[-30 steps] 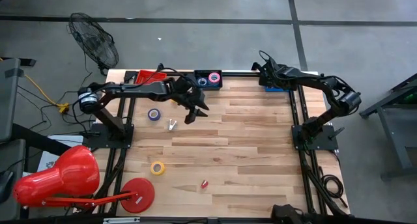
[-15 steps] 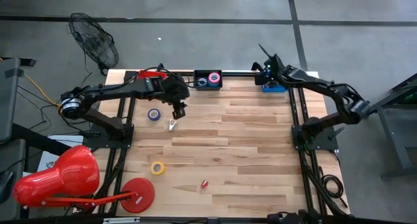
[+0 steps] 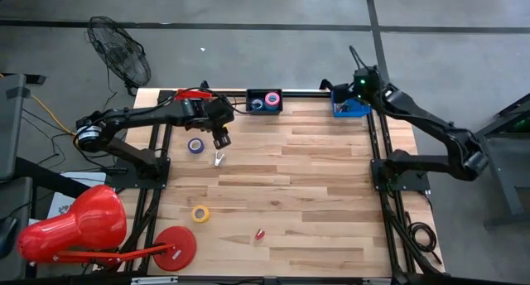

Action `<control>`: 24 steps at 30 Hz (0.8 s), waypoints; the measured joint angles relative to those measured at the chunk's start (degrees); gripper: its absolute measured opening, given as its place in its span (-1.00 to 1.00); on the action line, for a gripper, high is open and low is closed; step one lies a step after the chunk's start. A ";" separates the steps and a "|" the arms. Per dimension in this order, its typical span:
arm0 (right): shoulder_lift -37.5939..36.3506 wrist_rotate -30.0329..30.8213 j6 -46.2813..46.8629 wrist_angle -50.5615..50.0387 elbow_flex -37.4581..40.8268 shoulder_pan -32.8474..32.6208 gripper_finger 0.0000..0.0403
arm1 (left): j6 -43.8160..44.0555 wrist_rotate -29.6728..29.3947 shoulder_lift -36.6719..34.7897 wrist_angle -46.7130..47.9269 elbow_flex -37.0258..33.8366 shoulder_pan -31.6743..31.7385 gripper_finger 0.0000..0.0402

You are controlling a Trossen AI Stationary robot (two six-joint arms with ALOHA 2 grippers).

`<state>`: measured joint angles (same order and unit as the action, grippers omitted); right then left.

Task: Pick and place Stapler, Stapler remover, tape
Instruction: Put the yellow stapler into the red bin

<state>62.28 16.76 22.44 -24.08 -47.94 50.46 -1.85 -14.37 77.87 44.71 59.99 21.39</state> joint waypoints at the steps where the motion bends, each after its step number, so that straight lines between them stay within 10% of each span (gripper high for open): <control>1: -0.97 -0.92 -0.35 -0.02 0.00 0.00 0.31 | -0.98 -1.22 0.02 -0.03 0.00 0.00 -0.18; 8: -5.84 -6.70 -3.24 -0.13 0.00 0.00 0.31 | -5.70 -5.49 2.22 -1.52 0.00 0.89 -0.06; 24: -7.45 -12.11 -6.61 -1.11 0.00 0.00 0.31 | -19.78 8.78 13.87 -6.41 -0.02 13.10 0.20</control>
<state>54.83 4.65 15.84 -25.19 -47.94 50.46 -21.63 -5.59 91.73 38.30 59.97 34.48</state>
